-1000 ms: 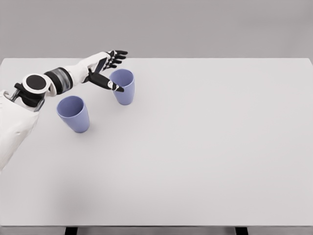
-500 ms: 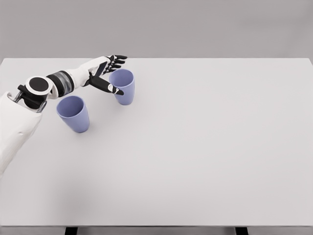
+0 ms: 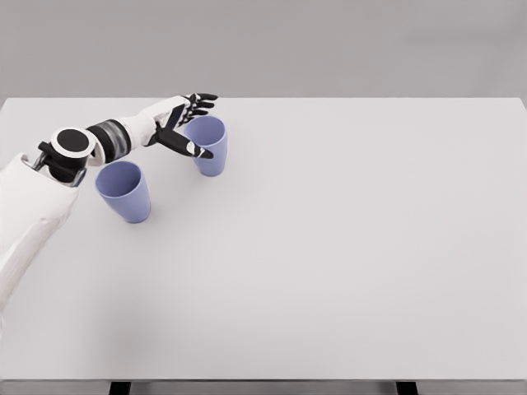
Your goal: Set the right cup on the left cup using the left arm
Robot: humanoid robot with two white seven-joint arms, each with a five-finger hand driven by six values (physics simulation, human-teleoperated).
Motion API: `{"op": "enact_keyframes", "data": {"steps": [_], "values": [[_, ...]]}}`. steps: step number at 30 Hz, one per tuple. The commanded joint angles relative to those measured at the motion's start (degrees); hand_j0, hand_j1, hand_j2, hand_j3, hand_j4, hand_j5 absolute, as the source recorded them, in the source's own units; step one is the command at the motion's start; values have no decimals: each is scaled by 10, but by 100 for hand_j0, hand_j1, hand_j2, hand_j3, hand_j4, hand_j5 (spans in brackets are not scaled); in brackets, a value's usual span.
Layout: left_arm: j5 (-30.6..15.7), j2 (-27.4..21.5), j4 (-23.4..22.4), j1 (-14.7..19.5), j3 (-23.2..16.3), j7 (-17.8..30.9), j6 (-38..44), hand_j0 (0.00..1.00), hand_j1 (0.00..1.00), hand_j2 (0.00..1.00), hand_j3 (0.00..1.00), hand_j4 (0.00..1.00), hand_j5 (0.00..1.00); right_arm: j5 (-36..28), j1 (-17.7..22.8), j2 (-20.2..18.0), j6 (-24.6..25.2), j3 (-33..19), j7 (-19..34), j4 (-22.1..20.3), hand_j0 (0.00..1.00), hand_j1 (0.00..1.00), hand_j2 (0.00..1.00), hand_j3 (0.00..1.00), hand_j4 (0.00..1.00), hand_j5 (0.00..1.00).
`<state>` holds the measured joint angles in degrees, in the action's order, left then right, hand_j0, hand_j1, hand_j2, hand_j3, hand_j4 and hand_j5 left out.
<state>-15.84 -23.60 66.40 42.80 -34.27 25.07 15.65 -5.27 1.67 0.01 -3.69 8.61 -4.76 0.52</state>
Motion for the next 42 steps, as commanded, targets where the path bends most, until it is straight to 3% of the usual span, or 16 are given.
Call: {"op": "enact_keyframes", "data": {"steps": [1, 18, 25, 42], "values": [[9, 1, -3, 0, -1, -1, -2, 100, 100, 100, 100, 100, 100, 0, 0, 0, 0, 0, 0, 0, 100, 100, 100, 100, 100, 100], [8, 0, -16, 2, 0, -1, 0, 100, 100, 100, 100, 100, 100, 0, 0, 0, 0, 0, 0, 0, 100, 100, 100, 100, 100, 100], [5, 0, -16, 1, 0, -1, 0, 82, 82, 82, 82, 82, 82, 0, 0, 0, 0, 0, 0, 0, 100, 100, 100, 100, 100, 100], [-2, -1, -11, 2, 3, 0, 0, 69, 69, 69, 69, 69, 69, 0, 0, 0, 0, 0, 0, 0, 100, 100, 100, 100, 100, 100]]}}
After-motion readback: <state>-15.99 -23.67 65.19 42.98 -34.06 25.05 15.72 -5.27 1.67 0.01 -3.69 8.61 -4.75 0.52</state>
